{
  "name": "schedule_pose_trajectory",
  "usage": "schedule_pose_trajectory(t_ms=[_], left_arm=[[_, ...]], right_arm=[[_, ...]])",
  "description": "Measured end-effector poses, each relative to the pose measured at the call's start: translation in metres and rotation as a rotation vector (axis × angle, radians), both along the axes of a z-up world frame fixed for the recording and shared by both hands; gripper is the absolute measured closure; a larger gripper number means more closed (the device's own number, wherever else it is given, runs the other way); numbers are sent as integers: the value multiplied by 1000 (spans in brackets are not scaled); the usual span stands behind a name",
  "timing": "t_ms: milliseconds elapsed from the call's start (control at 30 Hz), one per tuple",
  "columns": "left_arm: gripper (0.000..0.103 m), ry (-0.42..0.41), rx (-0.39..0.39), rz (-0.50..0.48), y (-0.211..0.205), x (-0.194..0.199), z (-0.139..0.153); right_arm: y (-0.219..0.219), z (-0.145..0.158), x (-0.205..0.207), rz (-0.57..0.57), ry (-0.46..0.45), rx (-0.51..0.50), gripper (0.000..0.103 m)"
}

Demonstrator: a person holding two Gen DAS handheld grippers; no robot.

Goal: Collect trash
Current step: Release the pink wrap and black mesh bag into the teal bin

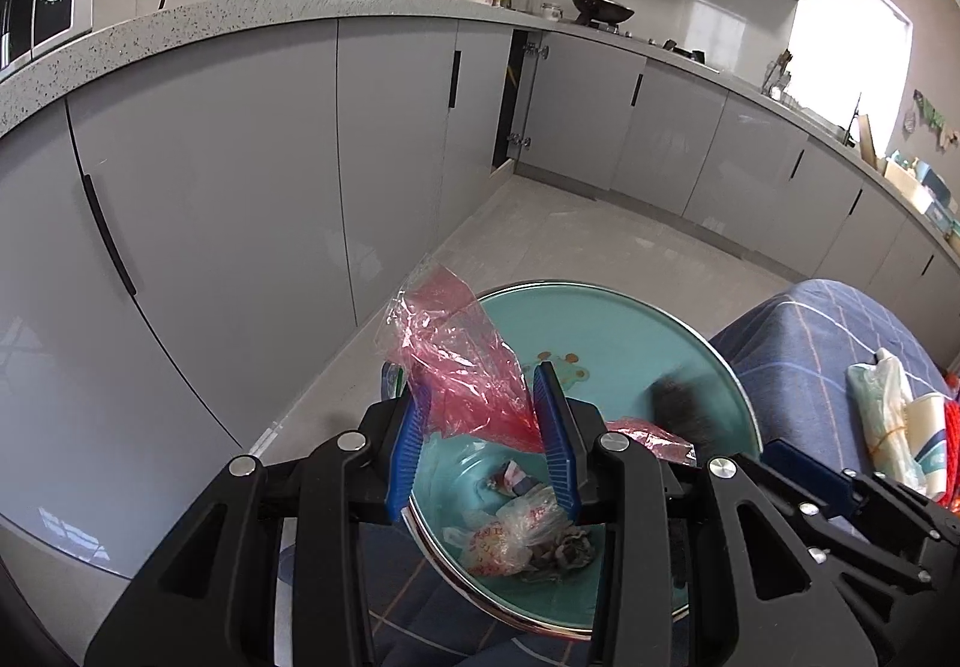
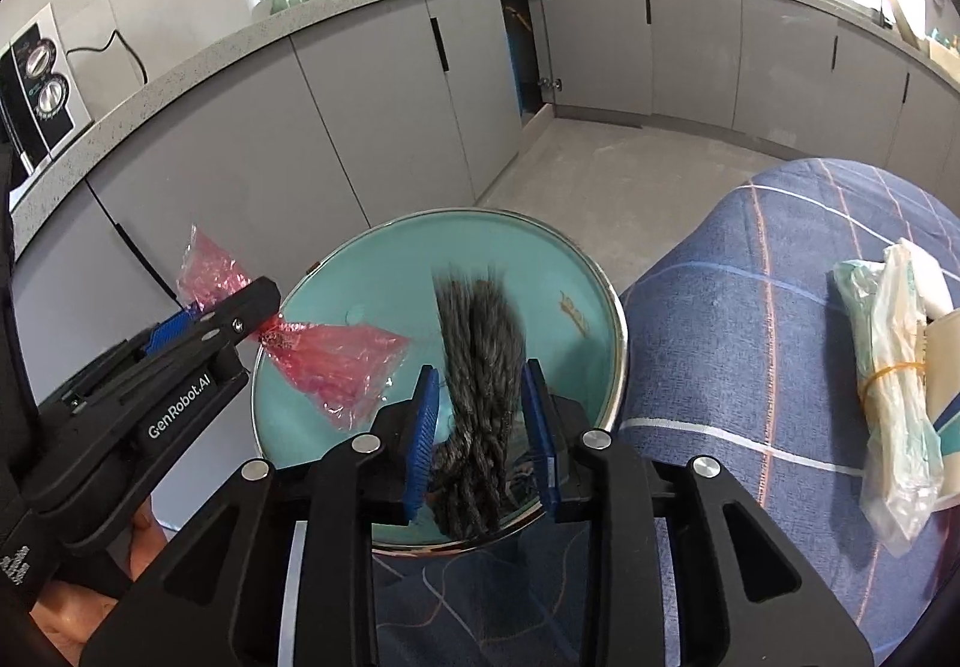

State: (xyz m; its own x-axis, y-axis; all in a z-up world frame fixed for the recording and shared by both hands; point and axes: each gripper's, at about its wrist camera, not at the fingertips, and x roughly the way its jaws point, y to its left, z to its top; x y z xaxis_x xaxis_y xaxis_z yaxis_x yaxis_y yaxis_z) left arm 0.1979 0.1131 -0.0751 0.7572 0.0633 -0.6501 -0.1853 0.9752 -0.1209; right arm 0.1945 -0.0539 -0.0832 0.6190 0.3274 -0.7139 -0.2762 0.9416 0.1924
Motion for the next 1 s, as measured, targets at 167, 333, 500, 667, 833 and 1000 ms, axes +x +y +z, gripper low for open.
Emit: schedule_pose_trajectory(t_ms=[167,333,500,667,833,1000], left_arm=[[67,7,9,0,-3,2,-2],[65,10,28,-13,-10,3,-3],[40,12,48,-6,-18,-1,-1],[21,-6,63,2,-27,-9,6],[15,-18,59,-3,-36,-17,14],[12,-32,40,-25,-51,-30,20]], right_arm=[[-11,8,-7,-21,-25,20,72],[-26,21,-22,-49,-61,26,69],[-40,31,-37,-77,-97,33,68],[-56,36,-45,-111,-110,49,65],[-73,39,-54,-146,-123,61,60],[-91,38,-63,-178,-120,67,60]])
